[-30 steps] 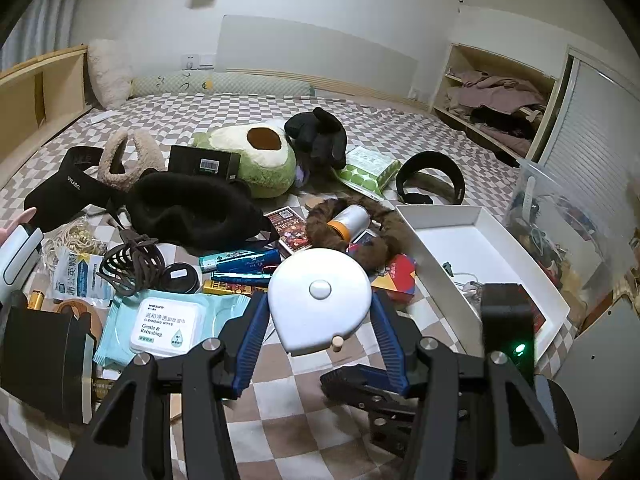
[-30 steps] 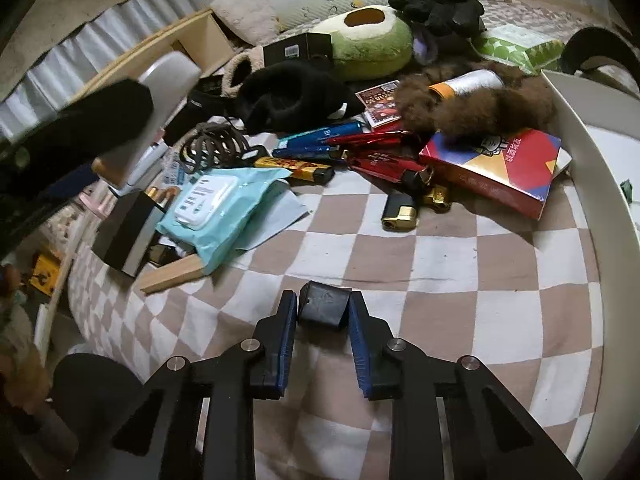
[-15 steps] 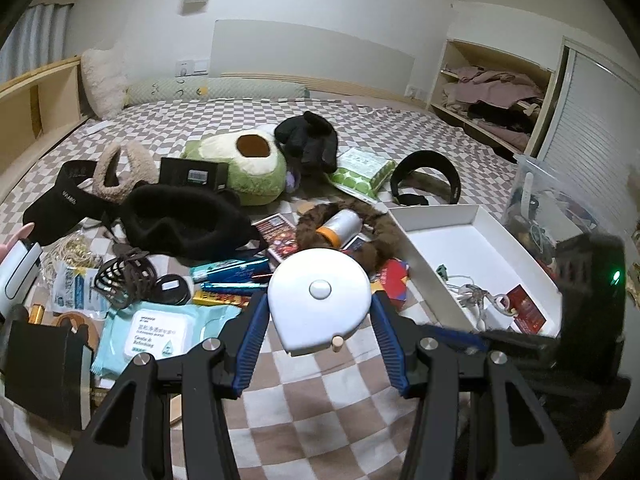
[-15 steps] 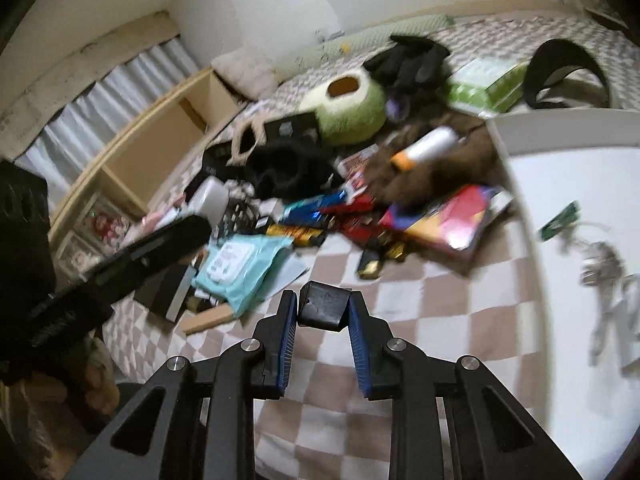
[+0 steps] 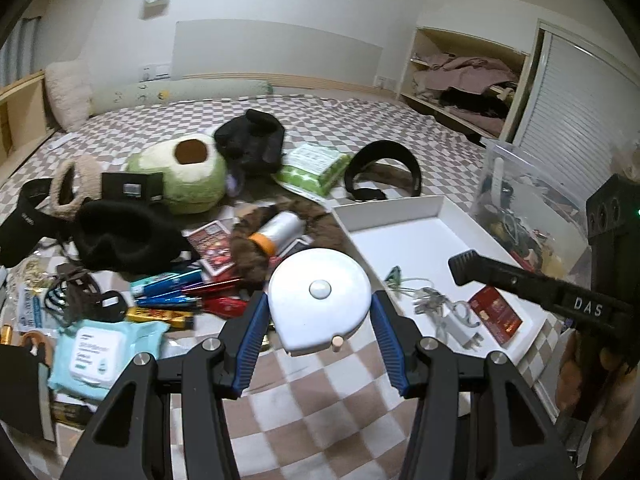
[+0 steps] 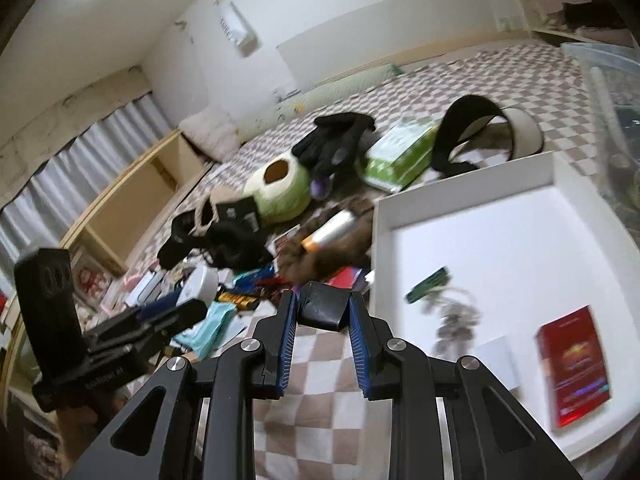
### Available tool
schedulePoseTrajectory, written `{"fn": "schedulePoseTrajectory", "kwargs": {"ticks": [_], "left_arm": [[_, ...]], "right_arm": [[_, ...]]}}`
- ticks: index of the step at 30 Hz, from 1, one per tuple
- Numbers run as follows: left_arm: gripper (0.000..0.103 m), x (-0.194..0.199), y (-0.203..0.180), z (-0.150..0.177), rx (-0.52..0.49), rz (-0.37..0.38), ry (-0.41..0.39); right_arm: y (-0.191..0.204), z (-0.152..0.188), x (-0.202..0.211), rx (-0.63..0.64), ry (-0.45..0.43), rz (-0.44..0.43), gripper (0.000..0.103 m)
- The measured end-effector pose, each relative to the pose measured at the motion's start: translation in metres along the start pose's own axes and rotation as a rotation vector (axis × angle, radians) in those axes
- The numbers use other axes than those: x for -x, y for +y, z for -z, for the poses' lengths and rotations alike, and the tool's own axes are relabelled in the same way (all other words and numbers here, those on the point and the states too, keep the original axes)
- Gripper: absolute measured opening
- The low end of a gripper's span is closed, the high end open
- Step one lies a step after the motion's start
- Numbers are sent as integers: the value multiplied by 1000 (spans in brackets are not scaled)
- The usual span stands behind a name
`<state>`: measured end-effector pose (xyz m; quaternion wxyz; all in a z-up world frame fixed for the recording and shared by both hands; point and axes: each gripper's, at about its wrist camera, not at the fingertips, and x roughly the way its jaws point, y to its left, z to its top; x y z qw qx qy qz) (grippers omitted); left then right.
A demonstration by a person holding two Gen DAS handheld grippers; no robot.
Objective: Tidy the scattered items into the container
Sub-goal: 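Carry the black item in the right gripper while the left gripper carries the tape measure toward the tray, then open the right gripper over the tray while the left gripper releases the tape measure into it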
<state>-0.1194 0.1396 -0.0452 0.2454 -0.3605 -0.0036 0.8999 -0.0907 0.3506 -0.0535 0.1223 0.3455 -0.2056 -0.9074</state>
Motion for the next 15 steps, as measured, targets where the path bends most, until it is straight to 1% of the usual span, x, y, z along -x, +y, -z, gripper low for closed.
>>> {"fn": "schedulePoseTrajectory", "kwargs": {"ticks": [15], "left_arm": [[52, -30, -69, -25, -63, 112, 23]], "right_arm": [[-56, -22, 42, -15, -46, 109, 27]]}}
